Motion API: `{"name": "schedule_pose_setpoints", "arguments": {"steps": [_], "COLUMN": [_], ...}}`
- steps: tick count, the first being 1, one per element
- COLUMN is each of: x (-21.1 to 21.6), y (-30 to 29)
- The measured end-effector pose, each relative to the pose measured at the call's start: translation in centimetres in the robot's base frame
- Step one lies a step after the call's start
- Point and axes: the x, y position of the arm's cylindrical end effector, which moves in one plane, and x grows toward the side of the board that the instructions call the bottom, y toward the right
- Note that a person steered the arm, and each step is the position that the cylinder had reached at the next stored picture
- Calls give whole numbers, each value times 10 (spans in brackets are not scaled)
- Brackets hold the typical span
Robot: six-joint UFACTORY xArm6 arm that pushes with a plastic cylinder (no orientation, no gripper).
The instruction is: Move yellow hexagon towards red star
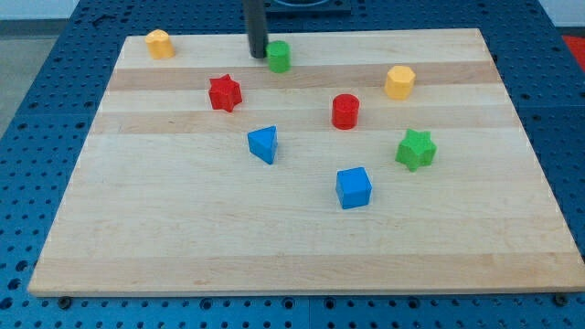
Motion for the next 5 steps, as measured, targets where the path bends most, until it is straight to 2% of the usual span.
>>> {"name": "schedule_pose_setpoints", "arguments": {"steps": [2,3,4,5], "x": [0,-17,-29,-8], "y": [4,8,66,154]}}
